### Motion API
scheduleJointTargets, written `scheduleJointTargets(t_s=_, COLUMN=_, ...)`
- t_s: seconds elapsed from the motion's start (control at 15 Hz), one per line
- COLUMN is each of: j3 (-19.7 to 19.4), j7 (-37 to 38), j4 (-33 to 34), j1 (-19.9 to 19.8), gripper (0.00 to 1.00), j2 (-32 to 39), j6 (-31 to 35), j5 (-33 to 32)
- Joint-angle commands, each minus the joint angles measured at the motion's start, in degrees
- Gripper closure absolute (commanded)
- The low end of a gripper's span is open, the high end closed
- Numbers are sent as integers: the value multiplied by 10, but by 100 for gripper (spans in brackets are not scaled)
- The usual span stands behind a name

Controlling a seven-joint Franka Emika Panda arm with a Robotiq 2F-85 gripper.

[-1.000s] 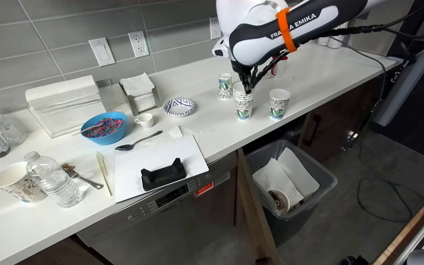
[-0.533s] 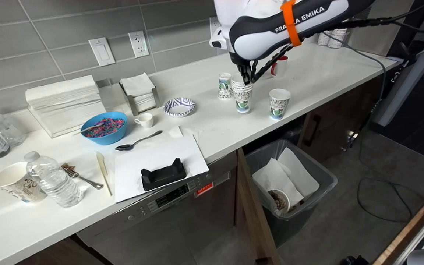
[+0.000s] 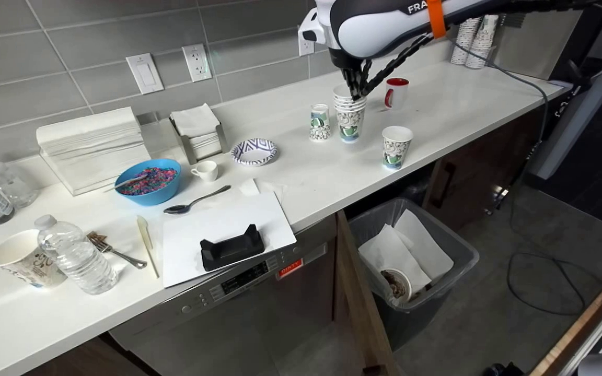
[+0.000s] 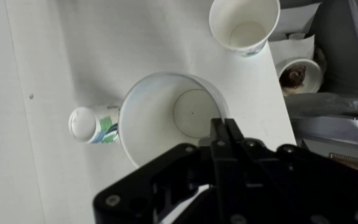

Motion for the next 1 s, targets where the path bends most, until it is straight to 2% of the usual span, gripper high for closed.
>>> scheduleJointTargets(t_s=0.0, j3=7, j7=4, j4=-11, j1=-11, gripper=99, j2=-6, j6=-4, j5=21)
scheduleJointTargets(t_s=0.13, j3=-4, j7=64, j4=4, j1=6, gripper=99, j2=4, j6=-58, j5=-28)
scheduleJointTargets(t_s=0.2, j3=10, j7=15, j4=-11, j1=-13, gripper=99, j2=-4, j6=-6, j5=26)
scheduleJointTargets(t_s=0.27, j3=3, j7=52, j4=-3, j1=-3, gripper=99, j2=4, j6=-36, j5=-2)
scheduleJointTargets(t_s=0.4, j3=2, j7=57, j4=0, j1=1, gripper=99, j2=8, j6=-44, j5=-13)
scheduleJointTargets(t_s=0.67, j3=3, j7=62, j4=-3, j1=0, gripper=99, j2=5, j6=-35, j5=-19)
scheduleJointTargets(t_s=0.93, j3=5, j7=88, j4=-7, j1=10, gripper=99, j2=-25, j6=-38, j5=-51)
